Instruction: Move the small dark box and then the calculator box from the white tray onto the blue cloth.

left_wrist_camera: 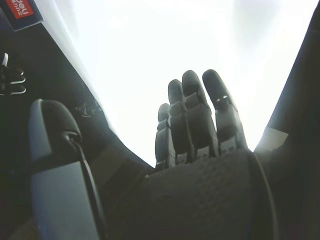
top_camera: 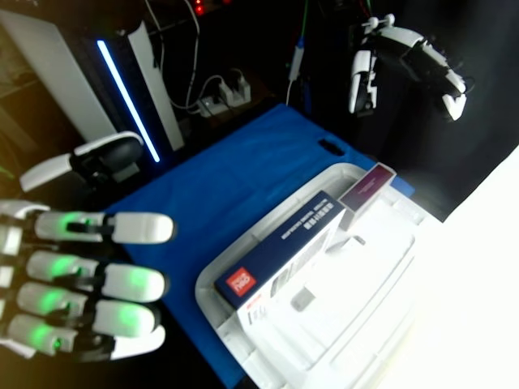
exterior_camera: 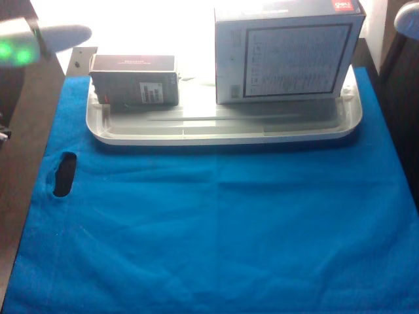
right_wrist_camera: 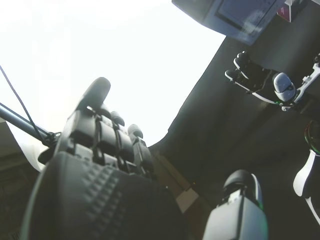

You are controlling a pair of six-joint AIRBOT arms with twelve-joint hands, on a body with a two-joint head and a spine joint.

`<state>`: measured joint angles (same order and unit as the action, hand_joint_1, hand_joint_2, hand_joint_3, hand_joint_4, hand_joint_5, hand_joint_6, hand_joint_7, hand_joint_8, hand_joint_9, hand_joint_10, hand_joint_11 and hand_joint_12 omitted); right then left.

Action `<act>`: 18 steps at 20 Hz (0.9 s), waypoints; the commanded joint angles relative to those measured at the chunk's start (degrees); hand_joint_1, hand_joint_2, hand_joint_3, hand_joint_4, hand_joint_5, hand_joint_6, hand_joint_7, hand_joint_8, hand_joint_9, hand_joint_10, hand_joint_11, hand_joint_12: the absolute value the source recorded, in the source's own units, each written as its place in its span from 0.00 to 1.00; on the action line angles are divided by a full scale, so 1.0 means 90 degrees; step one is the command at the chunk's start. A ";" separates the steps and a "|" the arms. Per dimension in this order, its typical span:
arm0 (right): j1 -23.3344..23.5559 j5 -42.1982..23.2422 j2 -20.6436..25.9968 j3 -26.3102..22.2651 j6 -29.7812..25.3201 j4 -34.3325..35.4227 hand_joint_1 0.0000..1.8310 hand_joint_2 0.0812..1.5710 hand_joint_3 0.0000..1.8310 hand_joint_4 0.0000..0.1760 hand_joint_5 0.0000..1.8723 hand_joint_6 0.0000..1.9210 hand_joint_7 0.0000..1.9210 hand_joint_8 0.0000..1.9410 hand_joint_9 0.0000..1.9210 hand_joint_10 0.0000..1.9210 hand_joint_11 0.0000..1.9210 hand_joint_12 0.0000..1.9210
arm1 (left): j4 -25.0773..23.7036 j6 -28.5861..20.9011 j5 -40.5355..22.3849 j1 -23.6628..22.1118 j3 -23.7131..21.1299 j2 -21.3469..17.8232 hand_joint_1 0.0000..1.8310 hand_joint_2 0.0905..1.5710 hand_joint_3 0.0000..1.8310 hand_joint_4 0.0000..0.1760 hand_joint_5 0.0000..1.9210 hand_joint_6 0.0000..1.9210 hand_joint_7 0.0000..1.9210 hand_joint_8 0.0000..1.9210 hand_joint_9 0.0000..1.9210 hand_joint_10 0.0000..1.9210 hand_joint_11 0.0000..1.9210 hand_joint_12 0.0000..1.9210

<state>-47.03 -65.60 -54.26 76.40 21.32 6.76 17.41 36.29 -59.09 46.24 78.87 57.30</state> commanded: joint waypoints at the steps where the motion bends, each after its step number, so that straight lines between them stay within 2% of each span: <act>1: 0.0107 -0.0751 0.0003 0.0023 -0.0028 0.0189 0.22 0.49 0.00 0.25 0.17 0.00 0.11 0.00 0.10 0.00 0.07 0.08 | -0.0117 -0.0204 -0.0617 -0.0113 0.0091 -0.0024 0.34 0.57 0.00 0.14 0.17 0.00 0.29 0.00 0.25 0.00 0.06 0.15; 2: 0.0107 -0.0751 -0.0009 0.0022 -0.0028 0.0189 0.22 0.48 0.00 0.25 0.17 0.00 0.12 0.00 0.11 0.00 0.07 0.08 | -0.0328 -0.0459 -0.0492 -0.0148 0.0179 -0.0035 0.36 0.58 0.00 0.09 0.16 0.00 0.28 0.00 0.24 0.00 0.08 0.11; 3: 0.0107 -0.0752 -0.0021 0.0023 -0.0028 0.0190 0.21 0.48 0.00 0.22 0.16 0.00 0.12 0.00 0.11 0.00 0.07 0.07 | -0.0395 -0.0527 -0.0430 -0.0158 0.0207 -0.0056 0.35 0.57 0.00 0.11 0.16 0.00 0.25 0.00 0.22 0.00 0.09 0.07; 5: 0.0107 -0.0754 -0.0025 0.0035 -0.0028 0.0192 0.21 0.49 0.00 0.11 0.16 0.00 0.12 0.00 0.11 0.00 0.08 0.07 | -0.0599 -0.0536 -0.0104 -0.0279 0.0289 -0.0112 0.37 0.54 0.00 0.05 0.18 0.00 0.24 0.00 0.22 0.00 0.13 0.06; 6: 0.0107 -0.0754 -0.0025 0.0038 -0.0028 0.0192 0.21 0.49 0.00 0.09 0.16 0.00 0.11 0.00 0.11 0.00 0.08 0.07 | -0.0823 -0.0538 0.0213 -0.0430 0.0358 -0.0114 0.38 0.55 0.00 0.06 0.18 0.00 0.24 0.00 0.23 0.00 0.14 0.06; 7: 0.0107 -0.0754 -0.0025 0.0042 -0.0028 0.0192 0.21 0.50 0.00 0.11 0.16 0.00 0.10 0.00 0.11 0.00 0.08 0.07 | -0.1059 -0.0538 0.0539 -0.0580 0.0427 -0.0104 0.41 0.54 0.00 0.12 0.19 0.00 0.22 0.00 0.23 0.00 0.15 0.04; 8: 0.0107 -0.0754 -0.0025 0.0044 -0.0028 0.0192 0.20 0.50 0.01 0.07 0.16 0.00 0.10 0.00 0.11 0.00 0.08 0.07 | -0.1512 -0.0543 0.1103 -0.0912 0.0542 -0.0068 0.43 0.54 0.00 0.03 0.19 0.00 0.22 0.00 0.22 0.00 0.16 0.04; 9: 0.0109 -0.0756 -0.0026 0.0044 -0.0028 0.0193 0.20 0.51 0.01 0.08 0.15 0.00 0.10 0.00 0.12 0.00 0.09 0.08 | -0.2210 -0.0803 0.1725 -0.1233 0.0716 0.0043 0.47 0.51 0.00 0.09 0.22 0.01 0.23 0.00 0.21 0.00 0.18 0.04; 10: 0.0109 -0.0759 -0.0027 0.0044 -0.0028 0.0195 0.20 0.51 0.01 0.10 0.15 0.00 0.10 0.00 0.12 0.00 0.09 0.08 | -0.2649 -0.1086 0.2016 -0.1399 0.0862 0.0147 0.50 0.50 0.00 0.04 0.25 0.01 0.24 0.00 0.21 0.00 0.20 0.05; 11: 0.0112 -0.0761 -0.0030 0.0044 -0.0028 0.0195 0.22 0.51 0.00 0.22 0.15 0.00 0.10 0.00 0.11 0.00 0.08 0.07 | -0.3228 -0.1387 0.2421 -0.1618 0.1028 0.0273 0.49 0.53 0.01 0.00 0.21 0.00 0.24 0.00 0.23 0.01 0.20 0.04; 12: 0.0112 -0.0761 -0.0031 0.0044 -0.0028 0.0195 0.22 0.51 0.00 0.26 0.16 0.00 0.09 0.00 0.11 0.00 0.08 0.07 | -0.3584 -0.1476 0.2694 -0.1773 0.1109 0.0356 0.50 0.54 0.00 0.00 0.20 0.00 0.25 0.00 0.25 0.00 0.21 0.04; 14: 0.0112 -0.0764 -0.0032 0.0043 -0.0028 0.0196 0.23 0.51 0.00 0.19 0.15 0.00 0.08 0.00 0.10 0.00 0.07 0.07 | -0.4436 -0.1626 0.3318 -0.2137 0.1233 0.0509 0.57 0.49 0.00 0.00 0.25 0.01 0.29 0.01 0.31 0.01 0.26 0.05; 16: 0.0116 -0.0771 -0.0049 0.0045 -0.0028 0.0195 0.24 0.51 0.00 0.15 0.15 0.00 0.08 0.00 0.09 0.00 0.06 0.06 | -0.4890 -0.1757 0.3557 -0.2267 0.1269 0.0581 0.60 0.50 0.00 0.00 0.26 0.00 0.30 0.00 0.35 0.00 0.28 0.08; 17: 0.0118 -0.0772 -0.0056 0.0046 -0.0028 0.0194 0.23 0.51 0.00 0.13 0.15 0.00 0.08 0.00 0.08 0.00 0.06 0.06 | -0.4989 -0.1757 0.3636 -0.2296 0.1285 0.0611 0.60 0.49 0.00 0.00 0.27 0.00 0.31 0.00 0.37 0.00 0.29 0.15; 18: 0.0118 -0.0773 -0.0063 0.0047 -0.0028 0.0194 0.23 0.51 0.00 0.14 0.15 0.00 0.09 0.00 0.09 0.00 0.07 0.06 | -0.5074 -0.1757 0.3724 -0.2319 0.1320 0.0648 0.61 0.50 0.00 0.00 0.28 0.00 0.32 0.00 0.39 0.00 0.28 0.22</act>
<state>-47.03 -65.71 -54.65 76.47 21.32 7.05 -29.32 20.86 -21.98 26.02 90.50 62.94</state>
